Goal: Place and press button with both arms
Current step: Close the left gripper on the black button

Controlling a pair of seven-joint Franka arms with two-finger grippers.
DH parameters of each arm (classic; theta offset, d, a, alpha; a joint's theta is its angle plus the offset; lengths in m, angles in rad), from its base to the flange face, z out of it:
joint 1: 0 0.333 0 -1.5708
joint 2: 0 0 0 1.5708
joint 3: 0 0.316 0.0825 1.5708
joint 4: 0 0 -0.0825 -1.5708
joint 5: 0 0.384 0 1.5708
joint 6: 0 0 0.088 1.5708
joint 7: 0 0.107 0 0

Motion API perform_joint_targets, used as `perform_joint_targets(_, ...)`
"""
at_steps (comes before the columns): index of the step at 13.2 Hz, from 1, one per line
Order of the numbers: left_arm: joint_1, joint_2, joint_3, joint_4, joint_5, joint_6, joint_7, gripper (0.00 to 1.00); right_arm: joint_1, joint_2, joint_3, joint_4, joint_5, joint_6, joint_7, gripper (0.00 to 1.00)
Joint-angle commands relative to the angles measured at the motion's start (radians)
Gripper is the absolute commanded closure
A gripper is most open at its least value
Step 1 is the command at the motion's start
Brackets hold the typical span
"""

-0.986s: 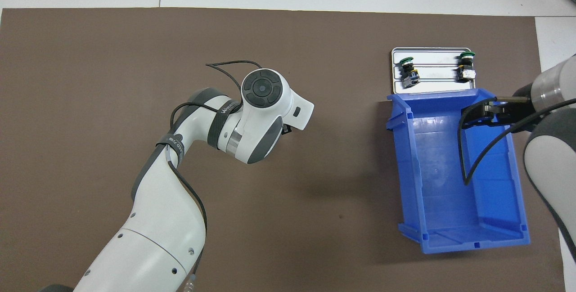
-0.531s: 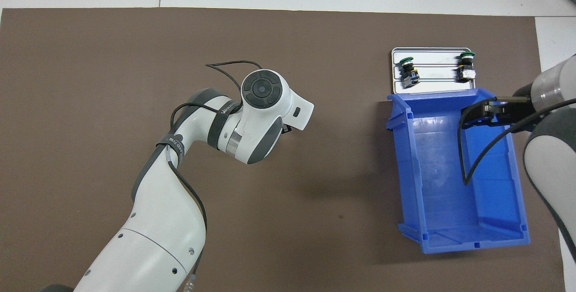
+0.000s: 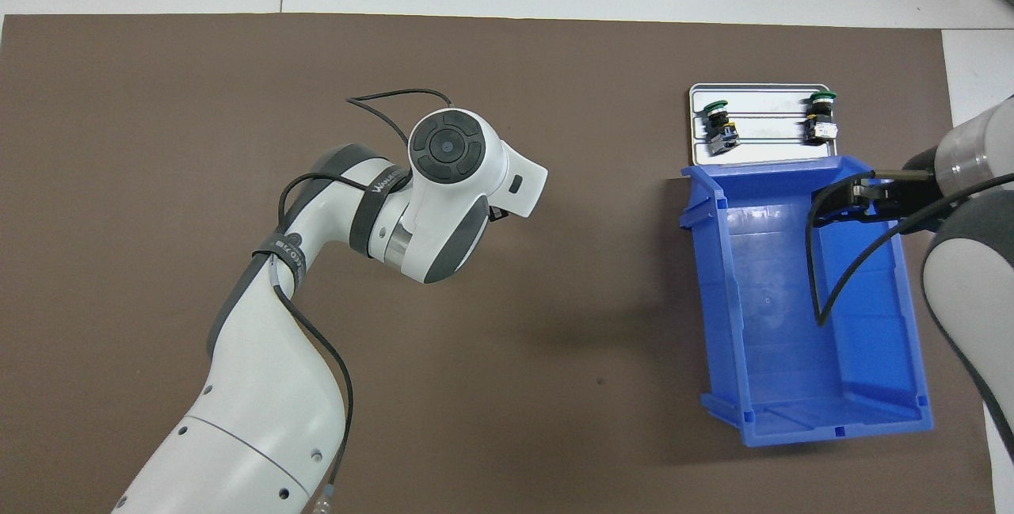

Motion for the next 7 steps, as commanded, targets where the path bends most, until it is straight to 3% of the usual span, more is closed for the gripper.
perform_joint_targets(1, 0.021, -0.085, 0.018, -0.025, 0.014, -0.061, 0.012, 1.00, -0.007, -0.002, 0.006, 0.000, 0.000, -0.003, -0.024, 0.00)
perform_joint_targets(4, 0.110, -0.179, 0.006, -0.049, -0.023, -0.169, 0.111, 1.00, -0.007, -0.002, 0.006, 0.000, 0.000, -0.003, -0.024, 0.00)
perform_joint_targets(7, 0.213, -0.268, 0.011, -0.149, -0.243, -0.171, 0.249, 1.00, -0.007, -0.002, 0.006, 0.000, 0.000, -0.003, -0.024, 0.00)
